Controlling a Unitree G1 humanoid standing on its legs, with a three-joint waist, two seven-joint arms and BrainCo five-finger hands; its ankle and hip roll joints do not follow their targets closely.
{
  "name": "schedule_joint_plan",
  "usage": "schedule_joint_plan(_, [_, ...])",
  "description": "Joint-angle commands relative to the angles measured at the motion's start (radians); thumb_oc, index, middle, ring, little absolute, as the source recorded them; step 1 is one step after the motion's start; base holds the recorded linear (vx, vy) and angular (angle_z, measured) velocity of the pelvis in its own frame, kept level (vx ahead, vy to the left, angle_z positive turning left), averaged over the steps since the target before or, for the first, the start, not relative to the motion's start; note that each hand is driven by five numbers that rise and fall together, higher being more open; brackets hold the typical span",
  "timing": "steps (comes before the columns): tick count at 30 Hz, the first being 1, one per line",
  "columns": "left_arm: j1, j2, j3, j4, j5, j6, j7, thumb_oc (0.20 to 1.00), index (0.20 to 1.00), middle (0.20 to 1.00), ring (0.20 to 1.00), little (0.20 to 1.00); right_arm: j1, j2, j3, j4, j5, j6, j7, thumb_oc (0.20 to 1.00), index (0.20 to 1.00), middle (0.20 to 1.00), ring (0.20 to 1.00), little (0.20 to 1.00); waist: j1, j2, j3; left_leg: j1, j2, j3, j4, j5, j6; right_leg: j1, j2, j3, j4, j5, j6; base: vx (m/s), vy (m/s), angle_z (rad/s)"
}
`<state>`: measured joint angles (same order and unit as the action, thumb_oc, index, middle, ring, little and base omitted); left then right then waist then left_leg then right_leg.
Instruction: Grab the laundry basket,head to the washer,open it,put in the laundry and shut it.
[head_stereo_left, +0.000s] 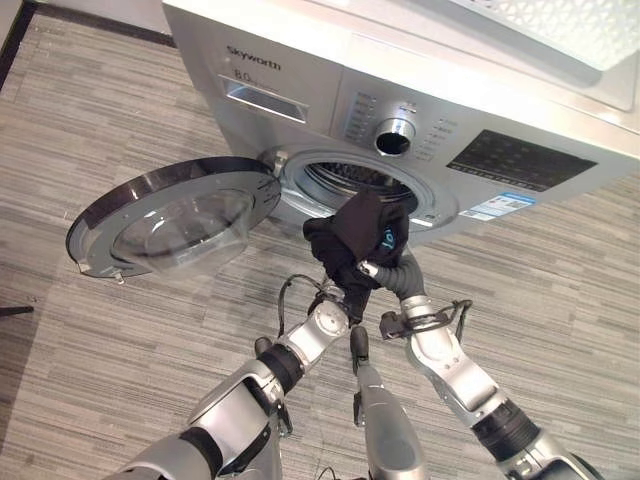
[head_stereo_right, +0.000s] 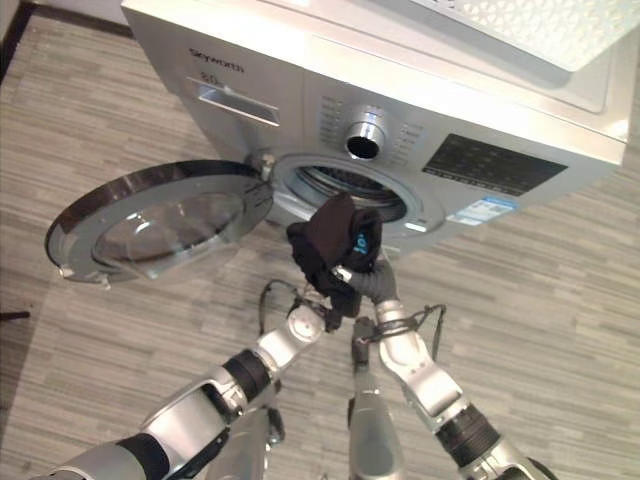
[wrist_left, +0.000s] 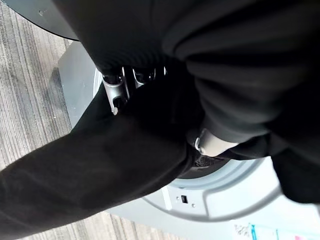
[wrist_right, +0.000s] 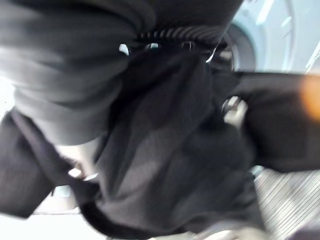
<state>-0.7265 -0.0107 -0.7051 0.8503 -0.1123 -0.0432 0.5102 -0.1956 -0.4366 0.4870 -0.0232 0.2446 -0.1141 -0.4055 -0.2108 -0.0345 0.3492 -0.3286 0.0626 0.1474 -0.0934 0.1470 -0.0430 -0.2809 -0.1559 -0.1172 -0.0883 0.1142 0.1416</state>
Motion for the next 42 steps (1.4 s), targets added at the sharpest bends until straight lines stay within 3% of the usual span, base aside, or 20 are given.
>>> schedule_joint_plan(1, [-0.091, -0.080, 0.055, 0.131, 0.065, -0.062, 0.046, 0.200, 0.200, 0.200, 0.200, 0.200, 0.059, -0.034, -0.070, 0.057, -0.039, -0.038, 0.015, 1.000, 1.000, 1.000, 1.000, 1.000, 0.004, -0.018, -0.034, 0.089, 0.062, 0.011, 0.006, -0.121, -0.065, -0.039, -0.014, 0.062, 0.009, -0.005, 0.028, 0.00, 0.000, 0.00])
schedule_joint_plan(8, [-0.060, -0.064, 0.069, 0.148, 0.069, -0.078, 0.027, 0.200, 0.200, 0.200, 0.200, 0.200, 0.167, -0.025, -0.127, 0.268, -0.034, -0.033, 0.044, 1.000, 1.000, 1.000, 1.000, 1.000, -0.016, -0.007, -0.045, 0.110, 0.072, 0.018, 0.006, -0.122, -0.072, -0.030, -0.007, 0.068, 0.024, -0.015, 0.024, 0.01, -0.033, -0.03])
schedule_joint_plan(9, [-0.022, -0.056, 0.073, 0.124, 0.045, -0.095, 0.008, 0.200, 0.200, 0.200, 0.200, 0.200, 0.176, -0.001, -0.140, 0.394, -0.027, -0.025, 0.049, 1.000, 1.000, 1.000, 1.000, 1.000, -0.016, 0.000, -0.047, 0.128, 0.080, 0.023, 0.006, -0.125, -0.075, -0.020, 0.001, 0.071, 0.035, -0.029, 0.020, 0.03, -0.041, -0.05])
schedule_joint_plan(11, [-0.008, -0.053, 0.073, 0.112, 0.030, -0.097, -0.005, 0.200, 0.200, 0.200, 0.200, 0.200, 0.174, 0.016, -0.148, 0.449, -0.008, -0.020, 0.052, 1.000, 1.000, 1.000, 1.000, 1.000, -0.017, 0.002, -0.052, 0.130, 0.082, 0.024, 0.006, -0.123, -0.074, -0.022, 0.004, 0.075, 0.043, -0.032, 0.017, 0.05, -0.058, -0.12])
schedule_joint_plan(12, [0.028, -0.048, 0.094, 0.098, -0.042, -0.114, -0.051, 0.200, 0.200, 0.200, 0.200, 0.200, 0.179, 0.038, -0.163, 0.544, -0.009, -0.002, 0.056, 1.000, 1.000, 1.000, 1.000, 1.000, -0.016, 0.009, -0.057, 0.151, 0.093, 0.029, 0.006, -0.126, -0.077, -0.016, 0.015, 0.082, 0.065, -0.053, 0.008, 0.08, -0.071, -0.15])
schedule_joint_plan(17, [0.085, -0.040, 0.129, 0.068, -0.203, -0.143, -0.103, 0.200, 0.200, 0.200, 0.200, 0.200, 0.209, 0.068, -0.177, 0.632, 0.028, 0.010, 0.092, 1.000, 1.000, 1.000, 1.000, 1.000, -0.016, 0.018, -0.061, 0.195, 0.126, 0.044, 0.006, -0.117, -0.084, -0.020, 0.051, 0.091, 0.152, -0.113, -0.017, 0.07, -0.083, -0.09])
schedule_joint_plan(23, [0.093, -0.033, 0.148, 0.065, -0.261, -0.153, -0.124, 0.200, 0.200, 0.200, 0.200, 0.200, 0.215, 0.071, -0.149, 0.612, 0.045, -0.001, 0.125, 1.000, 1.000, 1.000, 1.000, 1.000, -0.016, 0.015, -0.058, 0.228, 0.156, 0.048, 0.006, -0.095, -0.089, -0.033, 0.091, 0.091, 0.224, -0.161, -0.043, 0.05, -0.127, -0.04])
schedule_joint_plan(24, [0.073, -0.032, 0.170, 0.075, -0.280, -0.167, -0.127, 0.200, 0.200, 0.200, 0.200, 0.200, 0.209, 0.055, -0.124, 0.565, 0.062, -0.017, 0.152, 1.000, 1.000, 1.000, 1.000, 1.000, -0.017, -0.009, -0.047, 0.189, 0.171, 0.051, 0.103, -0.116, -0.086, -0.035, 0.104, 0.090, 0.236, -0.166, -0.061, 0.01, -0.176, -0.10])
schedule_joint_plan(27, [0.055, -0.030, 0.180, 0.085, -0.284, -0.172, -0.121, 0.200, 0.200, 0.200, 0.200, 0.200, 0.204, 0.040, -0.106, 0.539, 0.052, -0.026, 0.157, 1.000, 1.000, 1.000, 1.000, 1.000, -0.015, -0.031, -0.030, 0.131, 0.177, 0.030, 0.203, -0.140, -0.079, -0.029, 0.111, 0.093, 0.238, -0.165, -0.074, -0.01, -0.175, -0.01])
schedule_joint_plan(30, [0.050, -0.037, 0.193, 0.106, -0.316, -0.180, -0.121, 0.200, 0.200, 0.200, 0.200, 0.200, 0.212, 0.034, -0.100, 0.529, 0.058, -0.026, 0.158, 1.000, 1.000, 1.000, 1.000, 1.000, -0.019, -0.040, -0.026, 0.094, 0.185, 0.012, 0.271, -0.135, -0.075, -0.029, 0.122, 0.094, 0.239, -0.166, -0.086, 0.01, -0.155, 0.15])
schedule_joint_plan(32, [0.047, -0.047, 0.219, 0.108, -0.383, -0.195, -0.120, 0.200, 0.200, 0.200, 0.200, 0.200, 0.212, 0.034, -0.091, 0.529, 0.075, -0.031, 0.153, 1.000, 1.000, 1.000, 1.000, 1.000, -0.020, -0.062, -0.013, 0.030, 0.165, -0.036, 0.377, -0.129, -0.063, -0.030, 0.131, 0.097, 0.240, -0.166, -0.103, -0.01, -0.116, 0.14])
schedule_joint_plan(34, [0.042, -0.049, 0.223, 0.112, -0.394, -0.197, -0.117, 0.200, 0.200, 0.200, 0.200, 0.200, 0.211, 0.038, -0.086, 0.531, 0.082, -0.033, 0.150, 1.000, 1.000, 1.000, 1.000, 1.000, -0.022, -0.066, -0.011, 0.019, 0.159, -0.039, 0.385, -0.137, -0.060, -0.030, 0.133, 0.097, 0.238, -0.168, -0.103, 0.01, -0.037, 0.16])
schedule_joint_plan(36, [0.010, -0.043, 0.245, 0.115, -0.415, -0.206, -0.103, 0.200, 0.200, 0.200, 0.200, 0.200, 0.179, 0.046, -0.077, 0.541, 0.102, -0.044, 0.136, 1.000, 1.000, 1.000, 1.000, 1.000, -0.012, -0.084, -0.010, -0.019, 0.108, -0.086, 0.310, -0.156, -0.054, -0.029, 0.141, 0.113, 0.227, -0.176, -0.093, 0.05, 0.017, 0.10])
schedule_joint_plan(38, [0.003, -0.035, 0.255, 0.116, -0.422, -0.207, -0.099, 0.200, 0.200, 0.200, 0.200, 0.200, 0.168, 0.053, -0.076, 0.548, 0.108, -0.047, 0.130, 1.000, 1.000, 1.000, 1.000, 1.000, -0.002, -0.094, -0.013, -0.045, 0.096, -0.120, 0.276, -0.135, -0.058, -0.020, 0.149, 0.122, 0.219, -0.176, -0.087, 0.07, 0.024, 0.11])
schedule_joint_plan(40, [-0.008, 0.003, 0.282, 0.128, -0.447, -0.220, -0.091, 0.200, 0.200, 0.200, 0.200, 0.200, 0.143, 0.079, -0.058, 0.561, 0.120, -0.059, 0.124, 1.000, 1.000, 1.000, 1.000, 1.000, 0.033, -0.124, -0.013, -0.104, 0.112, -0.222, 0.171, -0.054, -0.076, 0.019, 0.186, 0.167, 0.215, -0.197, -0.074, 0.16, 0.016, -0.13])
schedule_joint_plan(42, [-0.008, 0.019, 0.291, 0.128, -0.455, -0.224, -0.088, 0.200, 0.200, 0.200, 0.200, 0.200, 0.133, 0.088, -0.049, 0.566, 0.125, -0.062, 0.124, 1.000, 1.000, 1.000, 1.000, 1.000, 0.045, -0.134, -0.012, -0.119, 0.122, -0.254, 0.139, -0.041, -0.080, 0.031, 0.200, 0.188, 0.218, -0.209, -0.071, 0.14, 0.033, -0.26])
